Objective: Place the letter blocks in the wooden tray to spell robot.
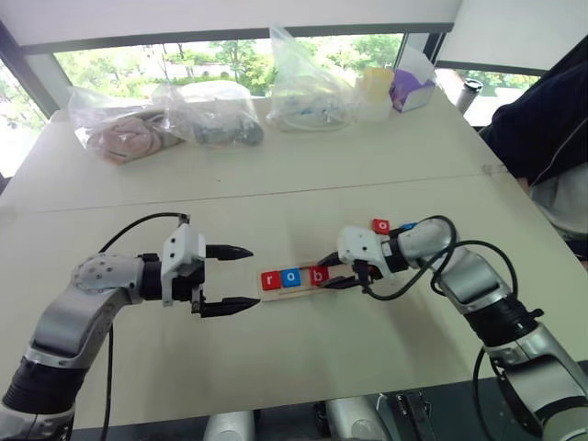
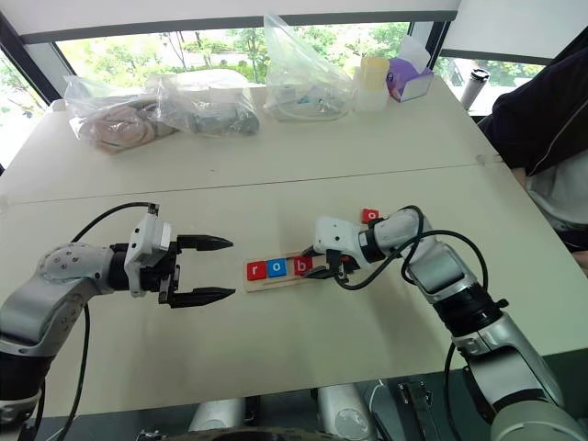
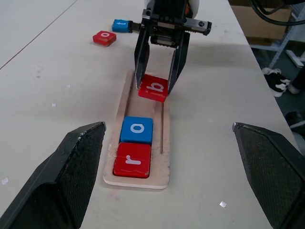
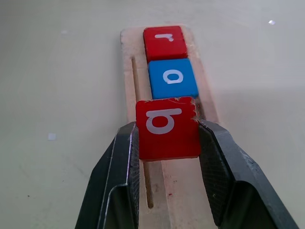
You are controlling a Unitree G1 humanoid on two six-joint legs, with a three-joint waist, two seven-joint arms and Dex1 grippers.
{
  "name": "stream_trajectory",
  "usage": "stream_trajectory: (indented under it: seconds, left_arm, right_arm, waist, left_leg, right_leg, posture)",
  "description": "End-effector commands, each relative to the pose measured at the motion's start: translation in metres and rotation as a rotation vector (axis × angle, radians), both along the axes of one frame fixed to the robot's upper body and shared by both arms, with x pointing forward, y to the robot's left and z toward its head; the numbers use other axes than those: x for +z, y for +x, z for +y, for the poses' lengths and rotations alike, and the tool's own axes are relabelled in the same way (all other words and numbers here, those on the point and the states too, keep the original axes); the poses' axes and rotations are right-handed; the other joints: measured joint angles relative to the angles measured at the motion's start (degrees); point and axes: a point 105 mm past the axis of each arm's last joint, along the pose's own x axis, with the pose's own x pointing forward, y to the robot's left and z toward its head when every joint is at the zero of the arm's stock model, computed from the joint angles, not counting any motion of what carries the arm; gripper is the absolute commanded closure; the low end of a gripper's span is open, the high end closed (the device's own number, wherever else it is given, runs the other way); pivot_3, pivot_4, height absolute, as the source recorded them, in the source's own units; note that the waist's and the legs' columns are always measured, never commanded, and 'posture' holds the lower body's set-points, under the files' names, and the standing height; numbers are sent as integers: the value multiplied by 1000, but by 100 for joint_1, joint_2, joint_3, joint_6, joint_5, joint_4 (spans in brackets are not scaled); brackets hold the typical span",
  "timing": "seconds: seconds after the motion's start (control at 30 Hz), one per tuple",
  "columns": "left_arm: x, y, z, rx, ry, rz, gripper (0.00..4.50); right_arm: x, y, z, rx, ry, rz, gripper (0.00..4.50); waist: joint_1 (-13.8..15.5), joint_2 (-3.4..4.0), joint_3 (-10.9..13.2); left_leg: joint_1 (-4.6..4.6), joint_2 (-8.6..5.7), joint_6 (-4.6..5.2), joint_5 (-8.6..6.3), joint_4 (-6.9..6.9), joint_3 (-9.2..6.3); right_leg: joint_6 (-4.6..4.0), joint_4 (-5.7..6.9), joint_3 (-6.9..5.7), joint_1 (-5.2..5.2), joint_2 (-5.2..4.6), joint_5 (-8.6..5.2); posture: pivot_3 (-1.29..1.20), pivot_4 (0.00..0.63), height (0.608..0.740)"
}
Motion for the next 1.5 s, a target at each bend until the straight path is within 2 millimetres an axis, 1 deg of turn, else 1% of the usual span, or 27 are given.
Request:
stream_trajectory:
  seconds: [0.03,0.3,0.6,0.97,1.47,1.5]
  left_arm:
    - [12,-4,-1,1,-16,-52,0]
    - [11,-6,-3,6,-24,-46,0]
    - [11,-6,-5,8,-30,-46,0]
    - [11,-5,-8,9,-36,-52,0]
    - [11,-3,-9,17,-40,-63,0]
    - [11,-3,-9,18,-40,-63,0]
  right_arm:
    - [4,4,7,35,-2,-42,3357]
    - [1,12,10,29,5,-46,3357]
    - [2,14,11,31,8,-48,3357]
    - [13,15,14,17,48,-15,3357]
    - [8,18,17,30,22,-21,3357]
    - [8,18,18,31,21,-21,2857]
  waist:
    - [-17,0,0]
    - [-19,0,0]
    - [-21,0,0]
    - [-20,0,0]
    - [-22,0,0]
    - [-22,0,0]
  left_leg:
    - [0,0,0,0,0,0]
    - [1,1,0,0,0,-1]
    - [1,1,0,0,0,-1]
    - [0,1,0,0,0,-1]
    - [0,1,0,0,0,-1]
    - [0,1,0,0,0,-1]
  right_leg:
    - [0,0,0,0,0,0]
    - [0,2,0,0,0,2]
    - [0,2,-1,0,0,2]
    - [1,2,-1,0,0,2]
    - [1,2,-1,0,0,2]
    - [1,2,-1,0,0,2]
  posture:
    - [0,150,740]
    - [0,150,740]
    - [0,150,740]
    - [0,150,740]
    - [0,150,740]
    - [0,150,740]
